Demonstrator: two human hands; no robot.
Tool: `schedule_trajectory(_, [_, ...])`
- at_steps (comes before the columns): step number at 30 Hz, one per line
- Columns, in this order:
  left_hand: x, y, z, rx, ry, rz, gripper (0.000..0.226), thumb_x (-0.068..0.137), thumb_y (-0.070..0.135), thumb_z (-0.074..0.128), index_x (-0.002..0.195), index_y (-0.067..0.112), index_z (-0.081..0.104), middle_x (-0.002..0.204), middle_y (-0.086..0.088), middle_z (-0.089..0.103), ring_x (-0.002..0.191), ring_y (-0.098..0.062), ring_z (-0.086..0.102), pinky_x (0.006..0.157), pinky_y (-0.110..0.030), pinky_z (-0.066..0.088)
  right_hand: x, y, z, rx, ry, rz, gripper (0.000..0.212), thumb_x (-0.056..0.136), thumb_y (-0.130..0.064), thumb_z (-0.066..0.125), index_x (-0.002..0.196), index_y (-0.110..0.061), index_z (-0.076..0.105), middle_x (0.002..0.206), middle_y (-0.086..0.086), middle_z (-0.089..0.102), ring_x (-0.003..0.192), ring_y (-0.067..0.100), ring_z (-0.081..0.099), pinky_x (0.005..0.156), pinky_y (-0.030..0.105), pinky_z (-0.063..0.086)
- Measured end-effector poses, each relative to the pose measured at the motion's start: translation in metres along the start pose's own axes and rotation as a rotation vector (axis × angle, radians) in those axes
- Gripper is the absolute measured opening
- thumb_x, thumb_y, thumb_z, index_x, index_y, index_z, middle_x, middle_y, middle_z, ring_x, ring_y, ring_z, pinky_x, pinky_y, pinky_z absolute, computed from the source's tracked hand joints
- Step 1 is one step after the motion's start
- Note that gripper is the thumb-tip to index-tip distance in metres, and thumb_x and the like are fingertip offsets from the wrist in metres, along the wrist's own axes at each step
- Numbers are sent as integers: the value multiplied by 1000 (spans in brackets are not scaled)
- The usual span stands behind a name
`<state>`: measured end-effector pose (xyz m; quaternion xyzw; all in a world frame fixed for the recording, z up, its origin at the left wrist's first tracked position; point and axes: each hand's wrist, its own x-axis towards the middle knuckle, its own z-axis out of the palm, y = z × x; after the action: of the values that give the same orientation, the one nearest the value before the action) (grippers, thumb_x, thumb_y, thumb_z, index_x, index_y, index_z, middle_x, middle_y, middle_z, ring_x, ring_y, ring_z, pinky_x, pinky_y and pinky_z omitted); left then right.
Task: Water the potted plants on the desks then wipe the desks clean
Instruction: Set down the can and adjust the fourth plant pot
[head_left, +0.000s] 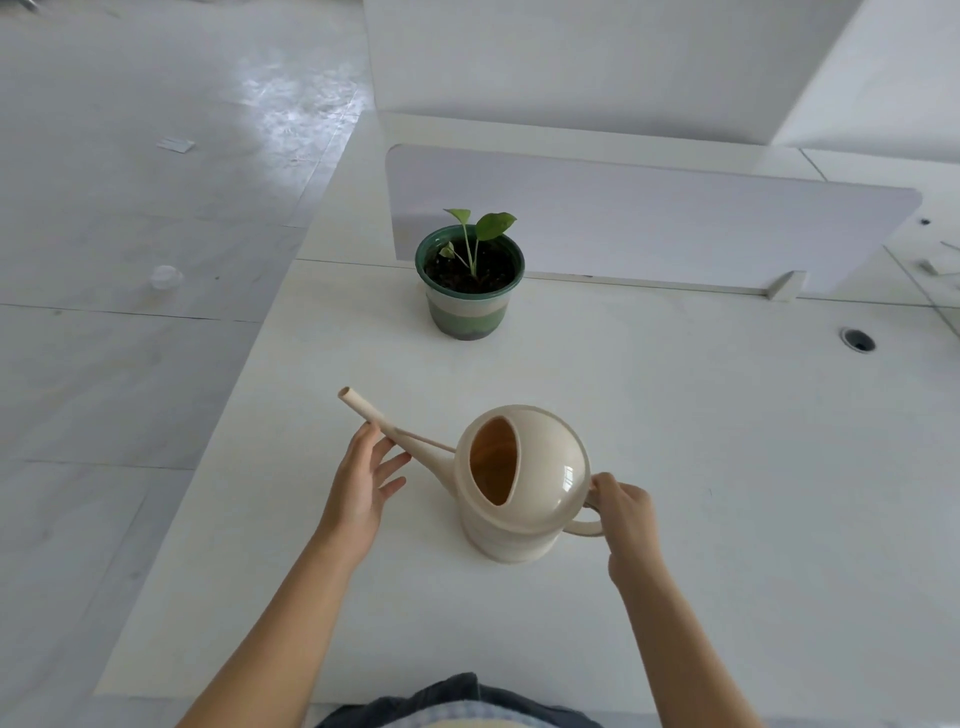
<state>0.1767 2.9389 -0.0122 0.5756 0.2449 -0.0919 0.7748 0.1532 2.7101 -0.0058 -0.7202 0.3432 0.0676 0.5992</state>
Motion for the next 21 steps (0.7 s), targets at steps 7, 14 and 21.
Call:
schedule_trajectory(7, [-8, 0, -15, 85, 64, 39, 32, 98, 34, 31, 128, 31, 43, 127, 2, 54, 118, -22, 51, 98, -39, 36, 6, 0, 13, -72, -64, -27, 18, 81, -3, 40, 64, -9, 43, 66, 10, 37, 56, 16, 45, 63, 30, 21])
schedule_trajectory(14, [-28, 13, -11, 404, 165, 174, 47, 90, 33, 51, 133, 16, 46, 108, 3, 61, 106, -20, 57, 92, -36, 43, 21, -17, 9, 19, -48, -34, 24, 86, -6, 46, 63, -4, 54, 66, 5, 48, 63, 17, 53, 65, 30, 37])
schedule_trajectory(21, [27, 65, 18, 505, 166, 320, 69, 75, 50, 47, 136, 19, 43, 120, 2, 60, 118, -22, 55, 106, -45, 37, 69, -80, 34, 9, -53, -209, 21, 90, -11, 46, 99, -6, 64, 79, -4, 57, 75, 10, 50, 64, 22, 39])
